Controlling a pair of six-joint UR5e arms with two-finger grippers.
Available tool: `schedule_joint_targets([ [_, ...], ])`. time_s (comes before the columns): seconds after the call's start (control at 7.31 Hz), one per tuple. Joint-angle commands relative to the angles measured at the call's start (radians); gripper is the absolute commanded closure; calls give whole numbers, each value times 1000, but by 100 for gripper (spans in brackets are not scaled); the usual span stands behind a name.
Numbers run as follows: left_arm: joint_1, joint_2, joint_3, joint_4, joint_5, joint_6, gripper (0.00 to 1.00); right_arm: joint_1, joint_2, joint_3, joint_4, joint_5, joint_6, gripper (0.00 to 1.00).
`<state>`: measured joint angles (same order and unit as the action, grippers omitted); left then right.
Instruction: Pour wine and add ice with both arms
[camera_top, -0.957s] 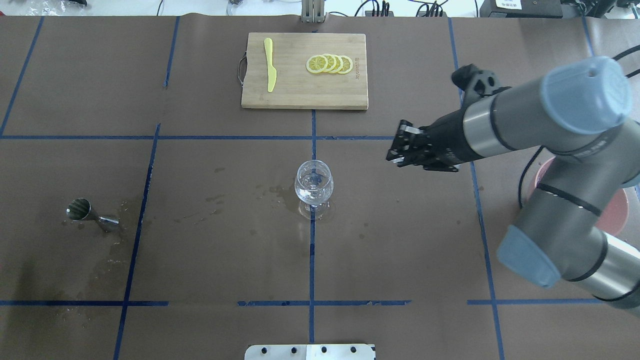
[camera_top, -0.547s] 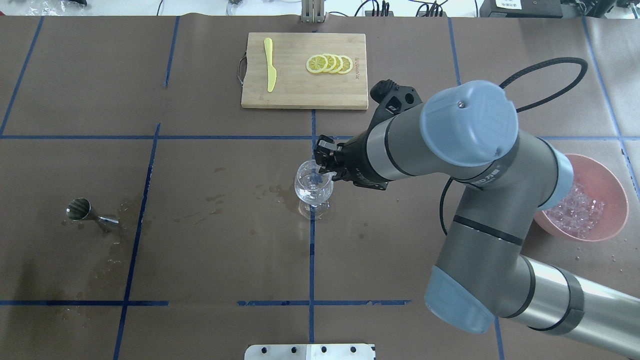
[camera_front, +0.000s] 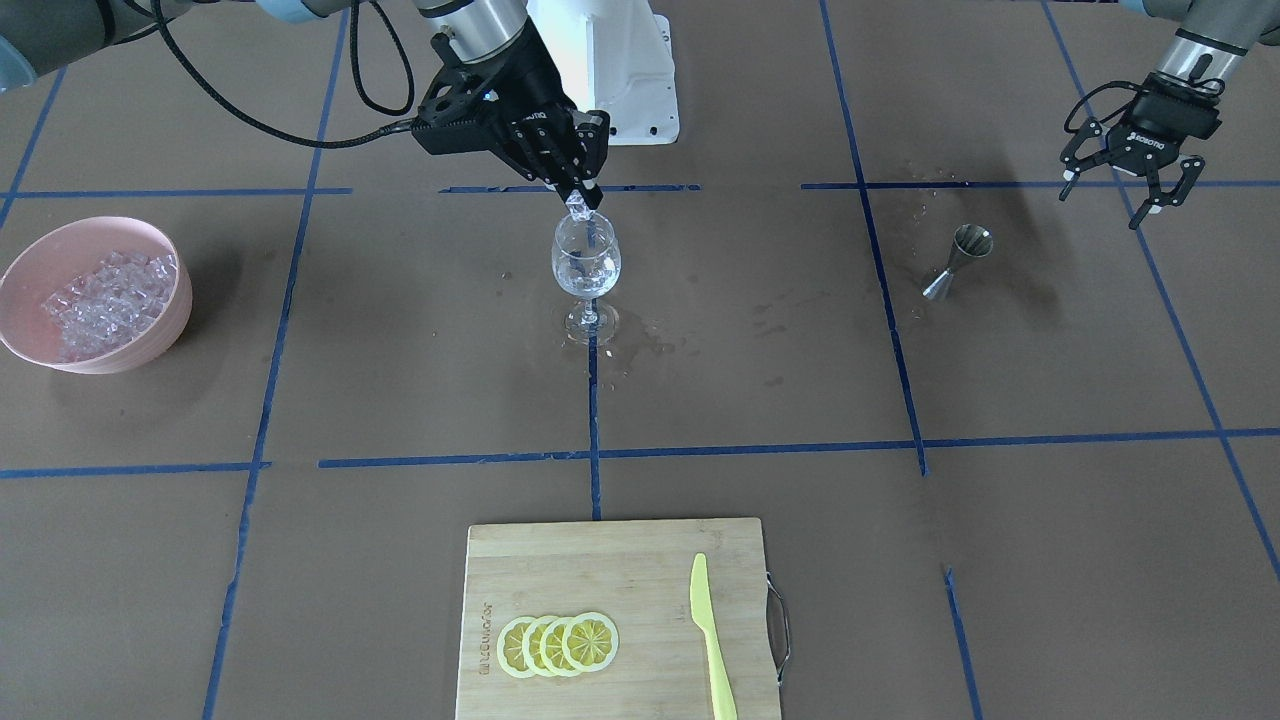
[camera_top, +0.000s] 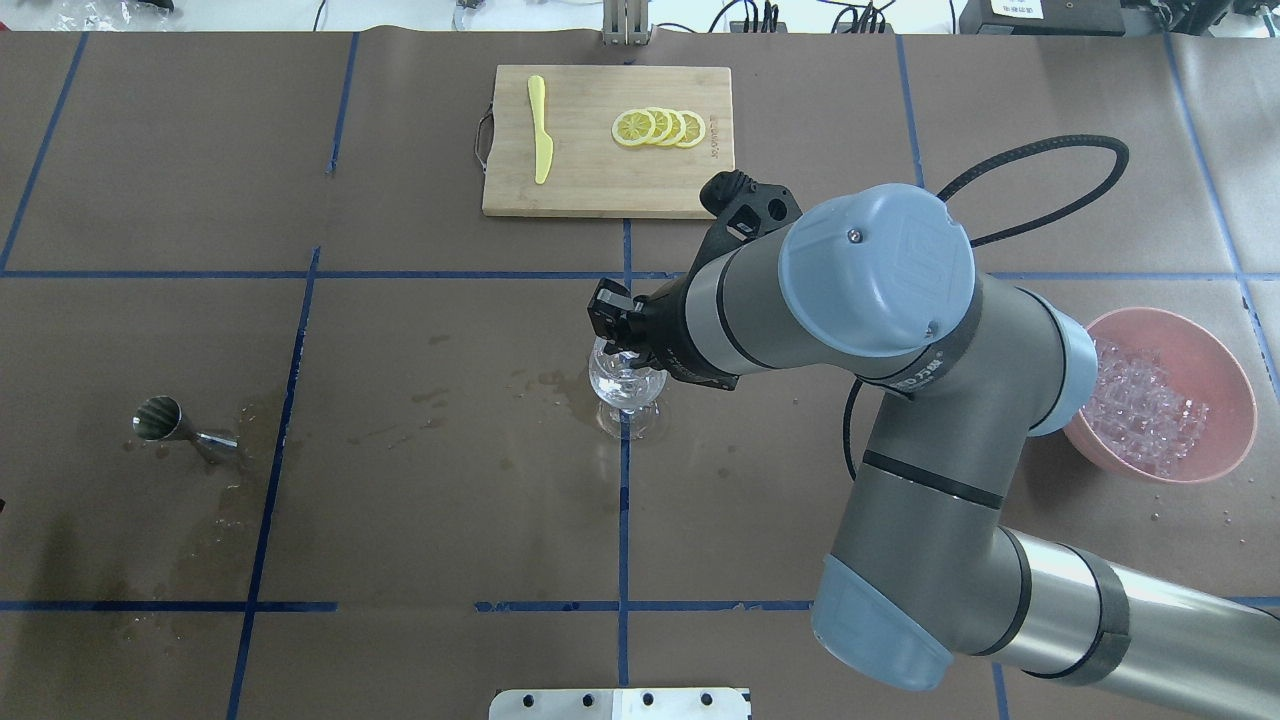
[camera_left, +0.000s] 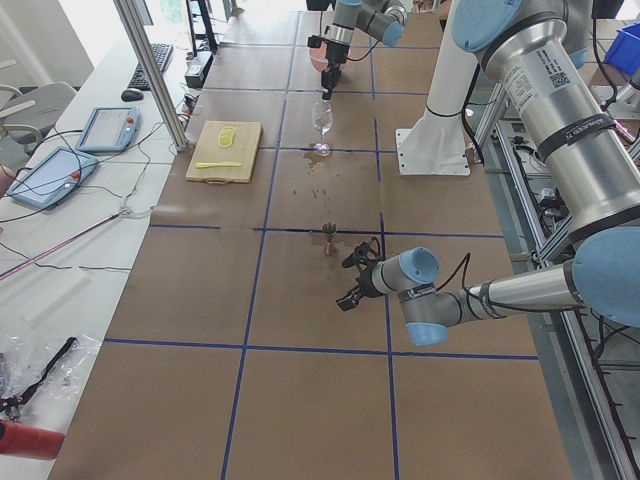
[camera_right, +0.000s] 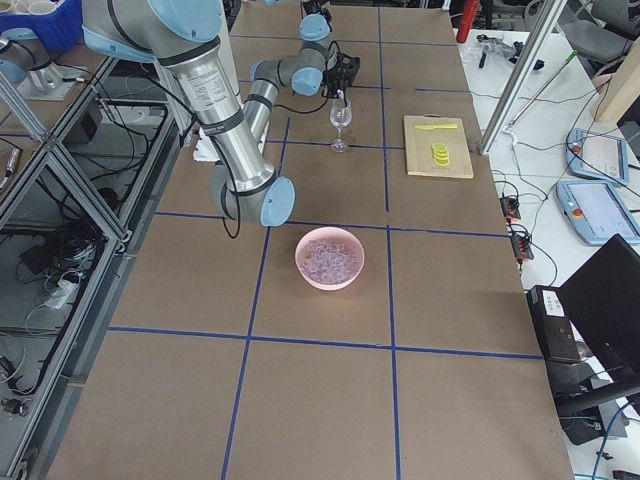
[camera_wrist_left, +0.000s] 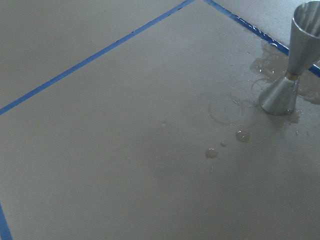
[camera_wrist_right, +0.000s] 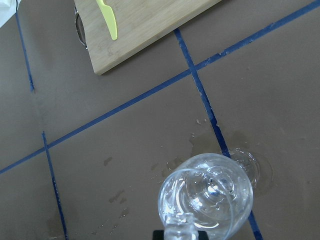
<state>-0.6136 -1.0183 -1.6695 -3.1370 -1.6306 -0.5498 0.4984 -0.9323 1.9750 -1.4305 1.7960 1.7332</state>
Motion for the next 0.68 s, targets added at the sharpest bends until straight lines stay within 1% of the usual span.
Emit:
schedule_joint_targets([
  [0.0, 0, 0, 1, 0, 0, -1, 0, 0, 1, -5, -1, -1, 0, 1],
  [0.27, -2, 0, 1, 0, 0, -1, 0, 14, 1, -7, -11, 0, -4, 0],
  [0.41, 0, 0, -3, 0, -3, -2, 0, 60, -9, 17, -45, 31, -12, 0],
  [0.55, 0, 0, 0, 3, -15, 1, 0, 127, -64, 40, -50, 107, -27, 0],
])
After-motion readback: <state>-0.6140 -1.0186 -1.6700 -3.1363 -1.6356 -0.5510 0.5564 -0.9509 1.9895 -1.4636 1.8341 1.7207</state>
